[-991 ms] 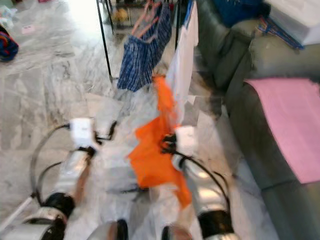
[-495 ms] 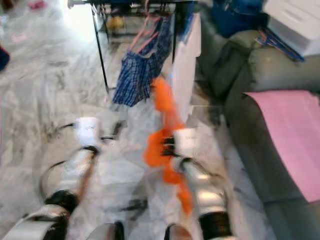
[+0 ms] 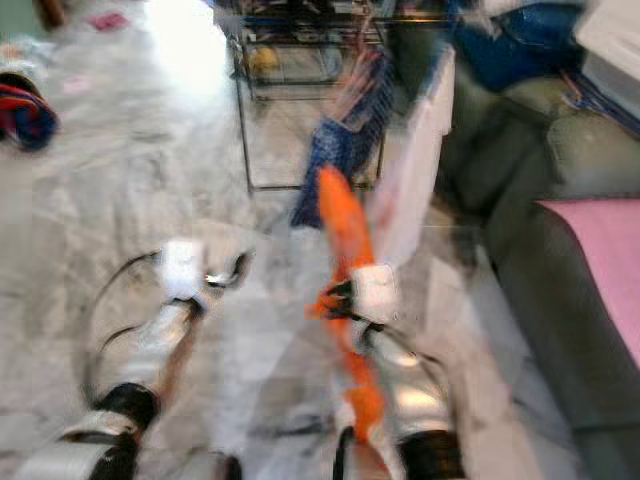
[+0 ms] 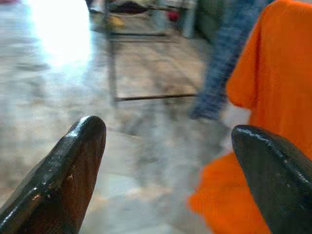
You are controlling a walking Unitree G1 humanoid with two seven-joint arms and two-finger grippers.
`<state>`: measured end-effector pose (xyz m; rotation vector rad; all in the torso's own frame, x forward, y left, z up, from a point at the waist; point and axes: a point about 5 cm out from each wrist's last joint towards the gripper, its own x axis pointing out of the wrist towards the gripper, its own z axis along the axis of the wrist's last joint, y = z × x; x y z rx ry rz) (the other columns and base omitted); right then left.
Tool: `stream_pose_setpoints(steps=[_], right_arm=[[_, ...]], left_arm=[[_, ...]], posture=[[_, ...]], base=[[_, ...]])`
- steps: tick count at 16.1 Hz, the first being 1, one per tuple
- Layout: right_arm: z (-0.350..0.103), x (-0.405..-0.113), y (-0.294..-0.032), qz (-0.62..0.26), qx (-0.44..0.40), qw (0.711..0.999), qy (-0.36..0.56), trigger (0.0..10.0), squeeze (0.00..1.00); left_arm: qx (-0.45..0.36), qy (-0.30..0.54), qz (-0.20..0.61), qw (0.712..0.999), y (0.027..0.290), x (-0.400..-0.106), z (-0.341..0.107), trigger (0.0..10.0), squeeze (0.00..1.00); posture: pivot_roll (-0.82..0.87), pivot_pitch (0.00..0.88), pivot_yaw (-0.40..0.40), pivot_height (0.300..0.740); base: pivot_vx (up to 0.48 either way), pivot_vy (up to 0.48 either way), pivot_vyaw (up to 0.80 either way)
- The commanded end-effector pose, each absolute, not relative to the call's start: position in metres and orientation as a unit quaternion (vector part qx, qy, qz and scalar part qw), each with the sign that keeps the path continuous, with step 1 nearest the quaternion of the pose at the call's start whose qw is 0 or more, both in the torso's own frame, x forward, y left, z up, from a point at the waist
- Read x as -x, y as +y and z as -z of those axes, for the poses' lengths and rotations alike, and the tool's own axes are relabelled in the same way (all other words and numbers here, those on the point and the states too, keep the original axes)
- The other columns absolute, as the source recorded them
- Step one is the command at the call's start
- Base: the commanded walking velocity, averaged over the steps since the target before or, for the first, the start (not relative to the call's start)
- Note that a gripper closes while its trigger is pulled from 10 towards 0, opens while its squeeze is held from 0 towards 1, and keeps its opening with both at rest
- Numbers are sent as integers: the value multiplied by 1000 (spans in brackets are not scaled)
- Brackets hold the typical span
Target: Hang hanger
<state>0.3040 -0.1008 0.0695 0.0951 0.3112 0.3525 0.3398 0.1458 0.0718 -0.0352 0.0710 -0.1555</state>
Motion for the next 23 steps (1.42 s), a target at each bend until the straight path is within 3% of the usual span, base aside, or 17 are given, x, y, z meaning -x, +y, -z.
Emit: stream_pose_setpoints(steps=[1, 7, 23], right_arm=[[-74, -307, -111, -164, -38, 975, 144, 10000, 0], [-69, -308, -113, -134, -31, 979, 152, 10000, 0], [-81, -324, -124, -123, -29, 983, 131, 10000, 0]], left_arm=[[18, 46, 95, 994, 133, -338, -68, 10000, 0], [24, 33, 121, 992, 126, -334, -67, 10000, 0], [35, 33, 127, 991, 121, -334, -66, 10000, 0]], posture=[[-35, 206, -15, 740], [-29, 197, -15, 740], [-37, 194, -14, 740]], base=[[0, 442, 0], [41, 74, 0], [446, 0, 0]])
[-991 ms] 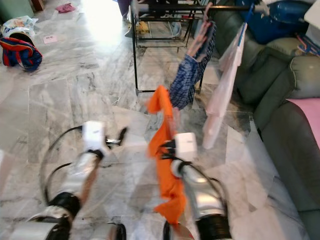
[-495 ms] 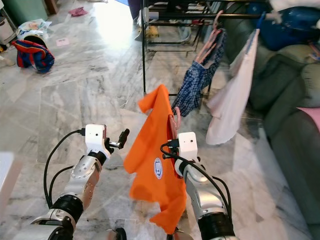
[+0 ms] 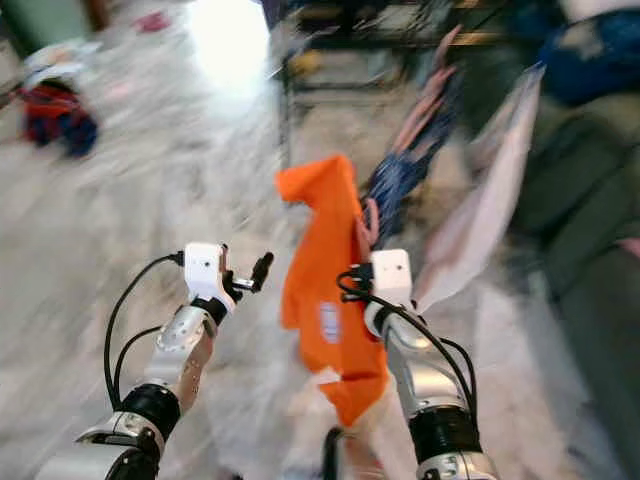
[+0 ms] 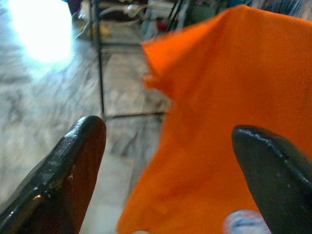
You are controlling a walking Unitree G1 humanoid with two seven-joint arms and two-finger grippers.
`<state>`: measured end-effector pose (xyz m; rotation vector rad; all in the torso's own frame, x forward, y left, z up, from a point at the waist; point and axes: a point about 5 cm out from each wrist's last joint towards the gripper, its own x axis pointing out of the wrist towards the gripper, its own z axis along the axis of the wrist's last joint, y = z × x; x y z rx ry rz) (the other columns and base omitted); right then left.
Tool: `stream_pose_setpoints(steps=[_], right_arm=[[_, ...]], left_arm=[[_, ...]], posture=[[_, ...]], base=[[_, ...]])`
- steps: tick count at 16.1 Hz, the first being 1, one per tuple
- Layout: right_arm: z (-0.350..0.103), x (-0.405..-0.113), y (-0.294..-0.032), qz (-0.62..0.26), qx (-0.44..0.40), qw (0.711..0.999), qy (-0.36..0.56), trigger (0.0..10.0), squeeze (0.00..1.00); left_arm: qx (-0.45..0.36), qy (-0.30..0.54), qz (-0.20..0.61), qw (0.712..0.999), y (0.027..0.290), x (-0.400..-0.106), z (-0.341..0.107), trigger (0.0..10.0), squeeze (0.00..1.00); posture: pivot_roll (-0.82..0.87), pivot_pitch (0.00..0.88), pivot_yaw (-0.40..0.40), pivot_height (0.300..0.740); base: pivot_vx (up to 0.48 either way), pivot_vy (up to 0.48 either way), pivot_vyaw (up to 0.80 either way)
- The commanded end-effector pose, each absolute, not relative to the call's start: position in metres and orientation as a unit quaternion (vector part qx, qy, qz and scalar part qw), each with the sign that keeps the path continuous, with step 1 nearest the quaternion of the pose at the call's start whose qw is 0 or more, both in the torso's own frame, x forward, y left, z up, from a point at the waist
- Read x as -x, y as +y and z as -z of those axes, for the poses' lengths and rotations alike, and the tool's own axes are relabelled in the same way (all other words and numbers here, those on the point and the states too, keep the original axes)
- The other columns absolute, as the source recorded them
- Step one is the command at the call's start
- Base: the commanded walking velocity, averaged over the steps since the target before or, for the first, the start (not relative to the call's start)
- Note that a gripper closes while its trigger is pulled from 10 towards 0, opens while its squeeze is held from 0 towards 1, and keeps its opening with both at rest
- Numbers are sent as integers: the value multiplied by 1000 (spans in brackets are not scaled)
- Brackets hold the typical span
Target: Hang hanger
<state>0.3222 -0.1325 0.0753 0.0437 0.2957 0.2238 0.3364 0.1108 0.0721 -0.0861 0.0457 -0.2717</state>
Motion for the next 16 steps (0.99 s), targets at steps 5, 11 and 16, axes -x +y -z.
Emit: stream_pose_setpoints(steps=[5, 11, 16], right_arm=[[-85, -329, -128, -114, -25, 985, 126, 10000, 0], [-83, -328, -125, -123, -25, 983, 134, 10000, 0], [-81, -326, -121, -137, -28, 980, 138, 10000, 0]], left_arm=[[37, 35, 129, 990, 119, -333, -66, 10000, 0], [39, 33, 127, 991, 117, -334, -66, 10000, 0], [39, 36, 121, 991, 118, -334, -65, 10000, 0]], posture=[[-39, 194, -17, 740], [-37, 191, -23, 740], [-39, 185, -25, 740]], base=[[452, 0, 0], [451, 0, 0], [387, 188, 0]])
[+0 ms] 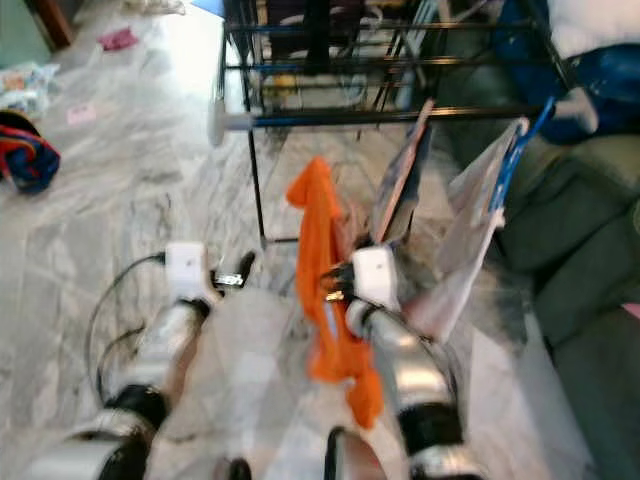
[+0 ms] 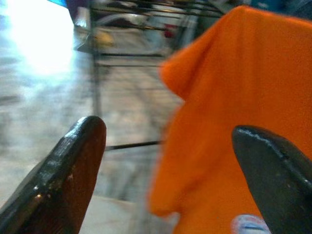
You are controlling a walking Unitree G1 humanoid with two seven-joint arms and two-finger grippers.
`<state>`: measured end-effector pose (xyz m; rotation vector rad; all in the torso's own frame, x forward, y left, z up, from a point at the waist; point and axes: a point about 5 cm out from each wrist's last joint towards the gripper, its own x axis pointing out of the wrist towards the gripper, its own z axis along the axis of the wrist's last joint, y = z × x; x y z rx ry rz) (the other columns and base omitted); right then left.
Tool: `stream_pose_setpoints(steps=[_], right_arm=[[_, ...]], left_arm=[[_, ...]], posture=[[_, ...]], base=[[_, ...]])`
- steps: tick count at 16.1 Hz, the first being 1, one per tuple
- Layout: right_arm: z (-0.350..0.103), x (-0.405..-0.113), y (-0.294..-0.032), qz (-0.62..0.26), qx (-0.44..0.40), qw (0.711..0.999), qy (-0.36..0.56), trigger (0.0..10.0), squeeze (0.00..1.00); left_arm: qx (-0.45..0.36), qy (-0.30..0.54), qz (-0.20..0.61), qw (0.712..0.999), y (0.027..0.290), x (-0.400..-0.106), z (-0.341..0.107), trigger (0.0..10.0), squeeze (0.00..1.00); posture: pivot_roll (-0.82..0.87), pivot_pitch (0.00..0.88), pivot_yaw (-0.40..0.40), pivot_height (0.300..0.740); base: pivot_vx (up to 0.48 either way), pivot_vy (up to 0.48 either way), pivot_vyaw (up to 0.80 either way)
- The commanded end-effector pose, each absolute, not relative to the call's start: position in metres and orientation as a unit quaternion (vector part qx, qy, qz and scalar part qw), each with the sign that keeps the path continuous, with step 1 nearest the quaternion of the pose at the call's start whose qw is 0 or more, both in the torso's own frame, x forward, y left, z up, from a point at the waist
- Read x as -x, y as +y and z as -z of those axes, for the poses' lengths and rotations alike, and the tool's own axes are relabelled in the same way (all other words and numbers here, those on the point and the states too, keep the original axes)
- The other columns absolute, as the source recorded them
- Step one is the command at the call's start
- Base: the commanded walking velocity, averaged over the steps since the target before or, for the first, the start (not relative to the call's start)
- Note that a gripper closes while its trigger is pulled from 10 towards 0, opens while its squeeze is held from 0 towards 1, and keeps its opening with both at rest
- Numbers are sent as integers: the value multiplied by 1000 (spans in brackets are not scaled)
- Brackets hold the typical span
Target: Hang hanger
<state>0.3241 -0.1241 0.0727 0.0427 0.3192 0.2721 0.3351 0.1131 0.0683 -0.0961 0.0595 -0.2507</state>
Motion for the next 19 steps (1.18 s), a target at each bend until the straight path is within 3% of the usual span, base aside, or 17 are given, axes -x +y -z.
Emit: stream_pose_setpoints(steps=[1, 9, 11, 12, 16, 19], right_arm=[[-82, -326, -120, -139, -28, 980, 137, 10000, 0], [-85, -318, -110, -162, -16, 980, 117, 10000, 0], [-89, -321, -112, -155, -15, 982, 109, 10000, 0], [-89, -320, -113, -148, -11, 983, 104, 10000, 0], [-88, -322, -125, -99, -9, 990, 98, 10000, 0], [-95, -327, -137, -74, -16, 993, 88, 10000, 0]], left_arm=[[38, 36, 121, 991, 119, -334, -65, 10000, 0], [7, 47, 101, 994, 120, -333, -62, 10000, 0], [-34, 35, 142, 989, 118, -331, -65, 10000, 0], [-55, 33, 162, 985, 123, -328, -63, 10000, 0], [-65, 86, 109, 988, 152, -323, -49, 10000, 0], [-40, 54, 118, 991, 144, -321, -56, 10000, 0]], posture=[[-39, 183, -26, 740], [-29, 173, -37, 740], [-21, 166, -43, 740], [-14, 137, -45, 740], [-21, 79, -28, 740], [-32, 90, -17, 740]], base=[[349, 330, 0], [79, 86, 0], [0, 0, 0], [0, 0, 0], [0, 0, 0], [0, 0, 0]])
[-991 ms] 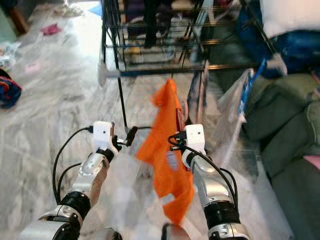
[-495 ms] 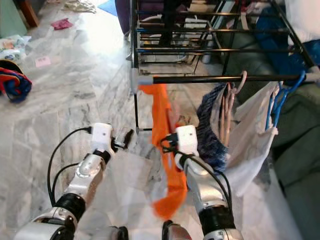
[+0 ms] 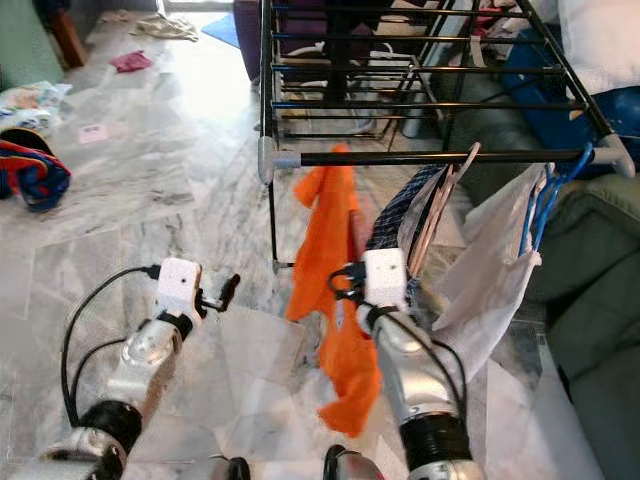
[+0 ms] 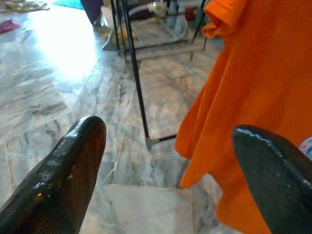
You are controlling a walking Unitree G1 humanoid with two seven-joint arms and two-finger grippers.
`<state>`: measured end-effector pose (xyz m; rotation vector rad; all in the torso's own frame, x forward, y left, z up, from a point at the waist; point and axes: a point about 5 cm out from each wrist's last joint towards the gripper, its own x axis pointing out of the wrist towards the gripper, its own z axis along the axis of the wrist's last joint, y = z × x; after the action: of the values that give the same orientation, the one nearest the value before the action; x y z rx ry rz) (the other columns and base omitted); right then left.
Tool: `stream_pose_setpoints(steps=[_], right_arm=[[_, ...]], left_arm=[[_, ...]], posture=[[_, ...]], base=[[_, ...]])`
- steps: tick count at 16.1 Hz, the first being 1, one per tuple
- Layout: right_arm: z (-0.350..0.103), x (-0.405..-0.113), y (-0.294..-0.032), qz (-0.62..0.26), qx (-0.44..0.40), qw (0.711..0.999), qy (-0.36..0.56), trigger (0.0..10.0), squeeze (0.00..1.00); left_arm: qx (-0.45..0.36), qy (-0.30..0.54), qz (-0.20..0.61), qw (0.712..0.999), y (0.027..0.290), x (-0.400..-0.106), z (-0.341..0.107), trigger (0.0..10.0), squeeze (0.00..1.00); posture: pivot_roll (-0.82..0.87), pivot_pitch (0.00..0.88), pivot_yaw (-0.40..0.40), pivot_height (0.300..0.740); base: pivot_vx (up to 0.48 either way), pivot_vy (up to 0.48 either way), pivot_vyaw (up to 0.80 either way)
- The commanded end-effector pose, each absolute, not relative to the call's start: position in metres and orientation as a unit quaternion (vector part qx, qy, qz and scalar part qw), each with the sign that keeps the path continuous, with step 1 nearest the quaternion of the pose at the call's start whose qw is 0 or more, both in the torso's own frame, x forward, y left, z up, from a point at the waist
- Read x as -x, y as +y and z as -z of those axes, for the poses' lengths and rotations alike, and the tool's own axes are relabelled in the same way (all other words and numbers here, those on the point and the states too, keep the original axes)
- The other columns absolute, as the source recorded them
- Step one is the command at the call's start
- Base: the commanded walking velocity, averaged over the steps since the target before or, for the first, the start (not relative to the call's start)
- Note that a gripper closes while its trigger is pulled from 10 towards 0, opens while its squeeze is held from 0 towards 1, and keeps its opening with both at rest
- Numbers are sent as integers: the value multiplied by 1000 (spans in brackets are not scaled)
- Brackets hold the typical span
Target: Hang hanger
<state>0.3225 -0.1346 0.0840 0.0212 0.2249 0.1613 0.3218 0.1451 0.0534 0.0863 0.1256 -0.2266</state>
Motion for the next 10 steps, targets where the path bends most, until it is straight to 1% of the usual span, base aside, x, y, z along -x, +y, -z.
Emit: stream_pose_setpoints(steps=[1, 4, 7, 10], right_arm=[[-96, -329, -139, -72, -18, 994, 86, 10000, 0], [-105, -339, -142, -75, -17, 994, 82, 10000, 0], [-122, -360, -133, -86, -44, 992, 78, 10000, 0], [-133, -374, -125, -103, -42, 990, 88, 10000, 0]], left_arm=[[-40, 39, 117, 992, 141, -322, -60, 10000, 0], [-45, -5, 120, 992, 132, -318, -68, 10000, 0], [-16, 4, 101, 995, 129, -312, -64, 10000, 0], [-8, 1, 117, 993, 122, -307, -64, 10000, 0]], posture=[[-34, 100, -14, 740], [-27, 117, -14, 740], [2, 129, -21, 740], [6, 136, -21, 740]], base=[[0, 0, 0], [0, 0, 0], [0, 0, 0], [0, 0, 0]])
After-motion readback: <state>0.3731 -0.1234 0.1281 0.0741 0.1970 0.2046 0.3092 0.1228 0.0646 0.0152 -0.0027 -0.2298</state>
